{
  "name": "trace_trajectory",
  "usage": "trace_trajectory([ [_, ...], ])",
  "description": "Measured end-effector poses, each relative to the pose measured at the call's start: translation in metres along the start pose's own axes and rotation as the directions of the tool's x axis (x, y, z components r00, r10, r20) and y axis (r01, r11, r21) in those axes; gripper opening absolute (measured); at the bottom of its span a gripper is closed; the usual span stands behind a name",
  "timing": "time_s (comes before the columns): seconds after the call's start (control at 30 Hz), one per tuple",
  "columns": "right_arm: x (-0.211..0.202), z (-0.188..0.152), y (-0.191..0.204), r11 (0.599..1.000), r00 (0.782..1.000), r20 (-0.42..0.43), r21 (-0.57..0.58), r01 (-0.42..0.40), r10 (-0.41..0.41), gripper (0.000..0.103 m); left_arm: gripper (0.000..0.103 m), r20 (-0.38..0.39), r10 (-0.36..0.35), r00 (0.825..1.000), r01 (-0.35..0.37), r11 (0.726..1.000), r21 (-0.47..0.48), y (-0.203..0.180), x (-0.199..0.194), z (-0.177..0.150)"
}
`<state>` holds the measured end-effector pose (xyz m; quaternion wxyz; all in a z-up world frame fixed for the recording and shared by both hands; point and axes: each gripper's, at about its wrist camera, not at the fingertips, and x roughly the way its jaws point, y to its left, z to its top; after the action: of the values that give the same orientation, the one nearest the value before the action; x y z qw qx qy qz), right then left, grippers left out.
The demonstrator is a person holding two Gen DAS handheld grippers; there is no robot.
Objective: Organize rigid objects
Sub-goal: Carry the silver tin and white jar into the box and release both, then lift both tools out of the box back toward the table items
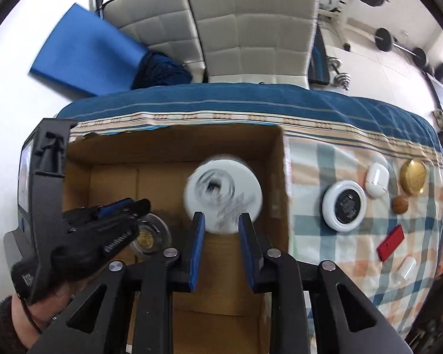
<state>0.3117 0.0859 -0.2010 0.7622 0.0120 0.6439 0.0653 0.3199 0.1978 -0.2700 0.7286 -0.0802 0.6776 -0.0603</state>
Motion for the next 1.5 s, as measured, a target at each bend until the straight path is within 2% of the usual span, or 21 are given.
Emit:
trace_trajectory([
  [0.13,0.036,0.005,0.008,1.000,0.997,-0.076,-0.006,0.007,-0.008,0.027,0.020,0.008,0.011,1.000,-0.011,1.000,-0.018,0.011,-0.001,-0.002],
  [0.37,0.056,0.000,0.009,1.000,0.993,-0.113,0.018,0.014,-0.012,0.027,0.020,0.009,0.026,1.000,-0.025,0.999,-0.032,0.022,-0.004,-0.011],
  [0.57,0.061,-0.009,0.009,0.999,0.992,-0.127,0.030,0.019,-0.015,0.027,0.020,0.018,0.038,0.999,-0.037,0.999,-0.039,0.027,-0.012,-0.019],
  [0.77,0.054,-0.020,0.012,0.999,0.991,-0.130,0.023,0.025,-0.022,0.027,0.020,0.062,0.066,0.996,-0.064,0.997,-0.032,0.028,-0.034,-0.025],
  [0.83,0.049,-0.026,0.012,0.999,0.991,-0.129,0.024,0.026,-0.023,0.029,0.020,0.080,0.074,0.994,-0.072,0.997,-0.029,0.029,-0.045,-0.030],
  [0.93,0.043,-0.034,0.015,0.999,0.992,-0.124,0.027,0.019,-0.016,0.040,0.021,0.116,0.105,0.988,-0.103,0.994,-0.021,0.027,-0.062,-0.036],
  [0.97,0.040,-0.037,0.016,0.999,0.993,-0.119,0.026,0.019,-0.015,0.047,0.021,0.122,0.116,0.986,-0.114,0.993,-0.020,0.026,-0.065,-0.036],
  [1.0,0.036,-0.040,0.017,1.000,0.993,-0.114,0.026,0.016,-0.013,0.054,0.022,0.130,0.136,0.982,-0.134,0.991,-0.024,0.026,-0.072,-0.038],
  [1.03,0.031,-0.044,0.017,1.000,0.994,-0.108,0.029,0.011,-0.007,0.059,0.028,0.141,0.150,0.979,-0.147,0.989,-0.033,0.026,-0.078,-0.041],
  [1.07,0.027,-0.047,0.019,1.000,0.995,-0.103,0.027,0.006,-0.003,0.068,0.034,0.149,0.150,0.977,-0.146,0.989,-0.037,0.025,-0.082,-0.043],
  [1.1,0.023,-0.050,0.019,1.000,0.995,-0.097,0.022,0.005,-0.003,0.073,0.052,0.164,0.147,0.975,-0.142,0.989,-0.041,0.025,-0.089,-0.046],
  [1.13,0.016,-0.054,0.020,1.000,0.996,-0.088,0.018,0.008,-0.006,0.076,0.075,0.172,0.149,0.974,-0.143,0.989,-0.045,0.026,-0.095,-0.052],
  [1.17,0.010,-0.056,0.020,1.000,0.997,-0.079,0.012,0.007,-0.006,0.085,0.083,0.185,0.151,0.971,-0.144,0.988,-0.049,0.026,-0.102,-0.056],
  [1.2,0.003,-0.058,0.019,1.000,0.998,-0.071,0.006,0.004,-0.004,0.093,0.086,0.199,0.147,0.969,-0.140,0.989,-0.052,0.025,-0.108,-0.061],
  [1.33,-0.025,-0.073,0.022,1.000,1.000,-0.027,-0.024,0.011,-0.012,0.099,0.086,0.232,0.158,0.960,-0.150,0.987,-0.051,0.021,-0.127,-0.073],
  [1.37,-0.032,-0.076,0.022,0.999,1.000,-0.015,-0.030,0.012,-0.012,0.103,0.086,0.239,0.160,0.958,-0.153,0.987,-0.050,0.020,-0.132,-0.078],
  [1.5,-0.053,-0.088,0.023,0.999,1.000,0.010,-0.041,0.016,-0.016,0.103,0.086,0.263,0.159,0.951,-0.153,0.987,-0.043,0.012,-0.150,-0.094],
])
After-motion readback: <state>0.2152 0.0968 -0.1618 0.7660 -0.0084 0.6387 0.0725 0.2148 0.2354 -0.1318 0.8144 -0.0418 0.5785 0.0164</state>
